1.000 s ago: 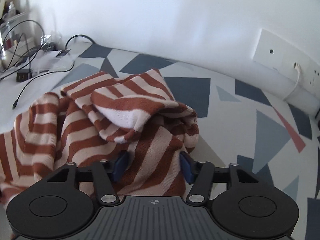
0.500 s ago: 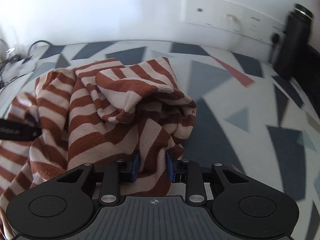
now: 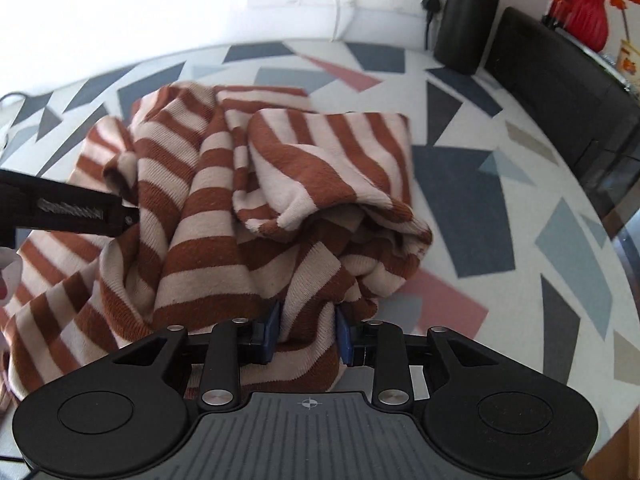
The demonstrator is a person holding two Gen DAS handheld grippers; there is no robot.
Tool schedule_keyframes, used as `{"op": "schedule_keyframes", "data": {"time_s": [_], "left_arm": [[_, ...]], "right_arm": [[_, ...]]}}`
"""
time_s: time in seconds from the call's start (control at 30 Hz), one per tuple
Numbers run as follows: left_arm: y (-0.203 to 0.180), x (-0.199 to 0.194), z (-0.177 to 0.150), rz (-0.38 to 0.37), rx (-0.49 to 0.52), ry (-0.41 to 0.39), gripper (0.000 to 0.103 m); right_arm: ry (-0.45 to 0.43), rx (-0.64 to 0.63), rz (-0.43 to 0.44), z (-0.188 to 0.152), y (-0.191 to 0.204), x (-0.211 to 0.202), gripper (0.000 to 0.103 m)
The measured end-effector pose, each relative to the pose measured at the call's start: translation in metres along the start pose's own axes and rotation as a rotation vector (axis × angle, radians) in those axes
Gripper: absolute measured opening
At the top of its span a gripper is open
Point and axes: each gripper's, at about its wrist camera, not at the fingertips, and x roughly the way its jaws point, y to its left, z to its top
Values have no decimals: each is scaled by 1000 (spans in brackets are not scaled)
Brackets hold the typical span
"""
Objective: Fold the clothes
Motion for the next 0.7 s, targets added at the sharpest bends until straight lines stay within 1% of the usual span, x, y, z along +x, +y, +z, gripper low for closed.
{"op": "schedule_keyframes", "data": {"time_s": [0.03, 0.07, 0.13, 0.2, 0.3, 0.4, 0.5, 0.57, 0.63, 0.7], "left_arm": [[9, -12, -3, -6, -19, -24, 53], [17, -23, -7, -9, -36, -47, 60], [34, -45, -15, -11, -71, -85, 64], [50, -60, -24, 9, -105, -105, 64], [63, -74, -39, 59, -146, -128, 64], [68, -77, -50, 83, -159, -117, 68], [70, -73, -56, 129, -147, -109, 73], [78, -72, -59, 164, -164, -110, 74], [85, -71, -59, 188, -188, -113, 74], [88, -71, -57, 193, -217, -120, 74]], "right_arm": [[12, -8, 11, 0, 2, -1, 28], [18, -19, 26, -1, 5, -3, 28], [26, -46, 61, -4, 12, -6, 28], [22, -82, 90, -3, 23, -6, 28], [11, -140, 132, 0, 43, -3, 27], [-1, -195, 176, 5, 62, 0, 28], [-26, -255, 231, 16, 84, 8, 28], [-46, -271, 270, 28, 91, 15, 29], [-58, -283, 283, 40, 98, 22, 29], [-73, -330, 257, 47, 107, 25, 28]]}}
